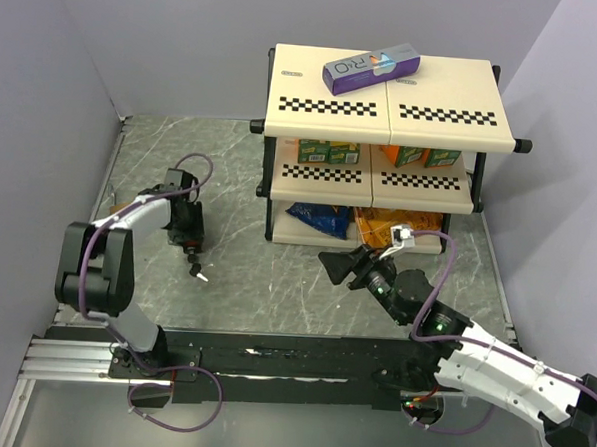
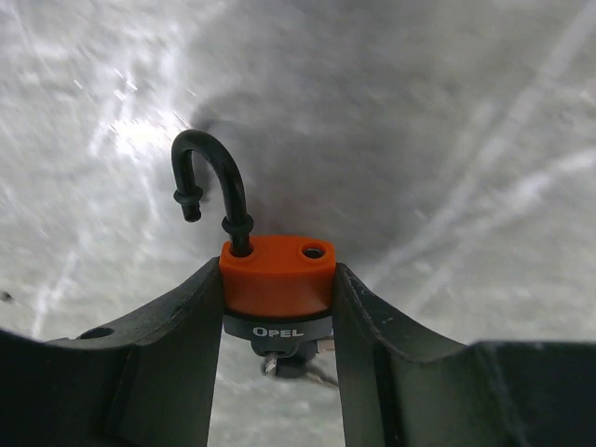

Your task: Unlock with the key

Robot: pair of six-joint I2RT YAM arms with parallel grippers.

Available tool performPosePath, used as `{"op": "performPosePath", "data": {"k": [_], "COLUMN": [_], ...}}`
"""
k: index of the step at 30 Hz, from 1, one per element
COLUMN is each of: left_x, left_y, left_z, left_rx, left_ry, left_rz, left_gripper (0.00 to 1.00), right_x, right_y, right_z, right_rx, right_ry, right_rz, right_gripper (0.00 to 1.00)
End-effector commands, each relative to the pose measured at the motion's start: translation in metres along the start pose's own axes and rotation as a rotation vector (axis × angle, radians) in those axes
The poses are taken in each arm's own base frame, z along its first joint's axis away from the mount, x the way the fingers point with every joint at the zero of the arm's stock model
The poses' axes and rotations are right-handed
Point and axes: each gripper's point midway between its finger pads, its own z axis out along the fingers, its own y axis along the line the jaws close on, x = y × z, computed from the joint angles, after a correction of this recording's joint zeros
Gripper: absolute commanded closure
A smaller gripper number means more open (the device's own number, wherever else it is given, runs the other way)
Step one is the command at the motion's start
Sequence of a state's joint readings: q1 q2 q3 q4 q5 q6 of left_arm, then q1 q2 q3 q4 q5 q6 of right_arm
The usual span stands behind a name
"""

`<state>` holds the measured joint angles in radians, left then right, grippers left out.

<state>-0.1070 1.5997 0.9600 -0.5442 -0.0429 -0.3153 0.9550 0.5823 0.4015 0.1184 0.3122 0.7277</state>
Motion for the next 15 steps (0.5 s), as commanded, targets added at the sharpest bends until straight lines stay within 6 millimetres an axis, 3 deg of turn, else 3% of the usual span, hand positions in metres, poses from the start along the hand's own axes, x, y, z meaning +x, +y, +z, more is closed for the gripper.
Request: {"op": "performPosePath", "data": {"k": [1, 10, 15], "left_x": [-0.026, -0.035, -0.047], "left_y": [0.025, 0.079, 0.101], "left_z": [0.004, 0.021, 0.02], "left_rx": [-0.083, -0.334, -0.338], "left_ry": [-0.008, 0.04, 0.015], "left_rz": [0.017, 0.035, -0.01], "left_gripper": [0.99, 0.99, 0.99], "right_x": [-0.014, -0.019, -0.026], "right_y": [-0.006, -0.007, -0.003], "right_z": [-0.007, -0.012, -0.012], "right_rx": [0.015, 0.031, 0.047], "right_ry": [-0.06, -0.058, -0.049], "right_rz": [-0.019, -0.047, -0.071], "right_gripper": [0.19, 0.19, 0.19]}}
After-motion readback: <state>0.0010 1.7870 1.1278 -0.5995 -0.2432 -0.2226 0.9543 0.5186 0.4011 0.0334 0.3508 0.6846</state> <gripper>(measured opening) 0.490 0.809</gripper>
